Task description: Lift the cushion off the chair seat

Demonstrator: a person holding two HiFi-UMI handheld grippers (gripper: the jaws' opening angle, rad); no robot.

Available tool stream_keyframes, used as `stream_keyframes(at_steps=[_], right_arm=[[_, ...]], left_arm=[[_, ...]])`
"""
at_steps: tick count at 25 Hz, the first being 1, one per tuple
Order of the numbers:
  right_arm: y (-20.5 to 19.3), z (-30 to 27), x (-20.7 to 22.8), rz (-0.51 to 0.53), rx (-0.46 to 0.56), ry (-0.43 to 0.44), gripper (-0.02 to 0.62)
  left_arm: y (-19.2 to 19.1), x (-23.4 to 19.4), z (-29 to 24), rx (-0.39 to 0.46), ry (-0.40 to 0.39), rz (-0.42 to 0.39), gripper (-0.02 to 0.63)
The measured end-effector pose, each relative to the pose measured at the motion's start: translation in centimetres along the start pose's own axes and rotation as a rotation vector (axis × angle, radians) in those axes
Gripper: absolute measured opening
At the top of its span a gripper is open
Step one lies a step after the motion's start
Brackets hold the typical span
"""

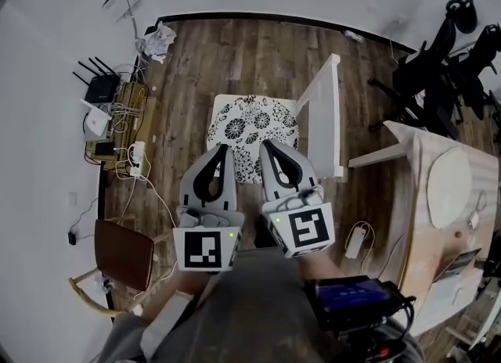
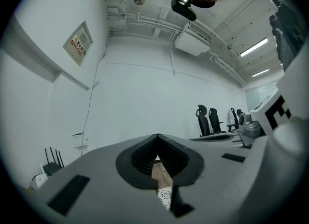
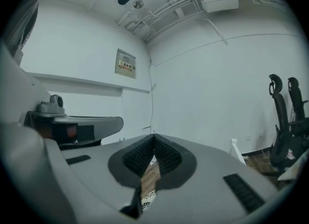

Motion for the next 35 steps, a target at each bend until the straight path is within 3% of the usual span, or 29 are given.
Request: stream_keyframes(at_steps=[12, 18, 27, 35], right_arm=[[-1.5, -2.1, -1.2, 0.021, -0.047, -0.167, 0.005], [-3.9, -2.8, -1.2, 0.011, -0.047, -0.181, 0.005], [-10.2, -3.9, -0.7, -0.014, -0.080, -0.181, 0.005], [-18.1, -4.8, -0.2, -0.053, -0.135, -0.180, 0.005]], left_arm=[[-2.1, -3.1, -2.0, 0.000, -0.153, 0.028, 0.006], [-4.3, -3.5, -2.7, -0.029, -0.185, 0.032, 0.006], [-10.5, -3.6, -3.7, -0.052, -0.210, 0.030, 0.006], [-17.0, -4.0, -4.6, -0.056, -0.211, 0.025, 0.006]])
Point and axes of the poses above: the fingertips, and each gripper's own axes: z backward along the fingers, x to its right, y out of its top, the point moved 7 cm from there along z, backward along the fingers, and after that the axes turned 1 degree about -x, right-handed, at the moved point
